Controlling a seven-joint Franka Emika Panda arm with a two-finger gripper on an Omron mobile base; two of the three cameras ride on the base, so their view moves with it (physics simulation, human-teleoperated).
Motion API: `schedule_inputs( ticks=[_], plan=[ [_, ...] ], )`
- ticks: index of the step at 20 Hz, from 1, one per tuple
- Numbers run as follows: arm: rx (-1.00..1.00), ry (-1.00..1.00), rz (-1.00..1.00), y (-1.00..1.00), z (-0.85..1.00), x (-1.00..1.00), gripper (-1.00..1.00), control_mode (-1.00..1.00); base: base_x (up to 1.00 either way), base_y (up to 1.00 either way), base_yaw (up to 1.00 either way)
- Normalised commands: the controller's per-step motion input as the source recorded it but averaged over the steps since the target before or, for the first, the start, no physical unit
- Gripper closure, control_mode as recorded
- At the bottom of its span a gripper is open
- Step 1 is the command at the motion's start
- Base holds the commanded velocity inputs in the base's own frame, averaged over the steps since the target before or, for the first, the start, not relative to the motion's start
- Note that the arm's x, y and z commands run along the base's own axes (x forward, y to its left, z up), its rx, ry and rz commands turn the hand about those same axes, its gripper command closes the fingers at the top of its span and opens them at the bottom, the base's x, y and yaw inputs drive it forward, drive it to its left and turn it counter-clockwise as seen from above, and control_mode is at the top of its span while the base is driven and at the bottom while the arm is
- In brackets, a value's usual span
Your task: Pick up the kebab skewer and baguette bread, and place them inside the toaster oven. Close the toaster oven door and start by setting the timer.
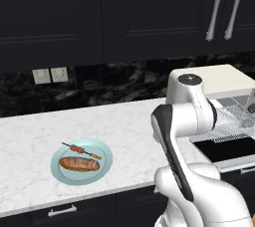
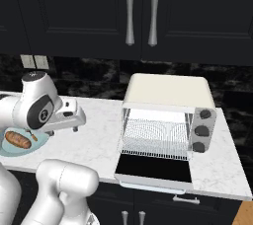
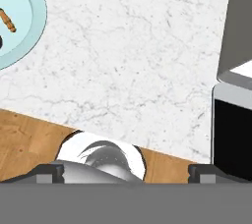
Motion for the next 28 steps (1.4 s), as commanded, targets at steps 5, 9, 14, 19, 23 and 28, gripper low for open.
schedule_inputs(
  ticks=[5, 9, 14, 19, 23, 28],
  plan=[
    [0.00, 0.10, 0.20, 0.79, 0.00, 0.06, -1.00, -1.00, 0.00, 0.00, 0.00],
    [0.00, 0.07, 0.21, 0.65, -0.06, 0.06, -1.00, -1.00, 0.00, 0.00, 0.00],
    [-0.03, 0.00, 0.14, 0.46, -0.20, 0.00, -1.00, -1.00, 0.00, 0.00, 0.00],
    [-0.03, 0.02, 0.15, 0.55, -0.31, 0.05, -1.00, -1.00, 0.00, 0.00, 0.00],
    [0.02, 0.10, 0.20, 0.49, -0.30, 0.25, -1.00, -1.00, 0.00, 0.00, 0.00],
    [0.01, 0.19, 0.37, 0.66, -0.22, 0.34, -1.00, -1.00, 0.00, 0.00, 0.00]
  ],
)
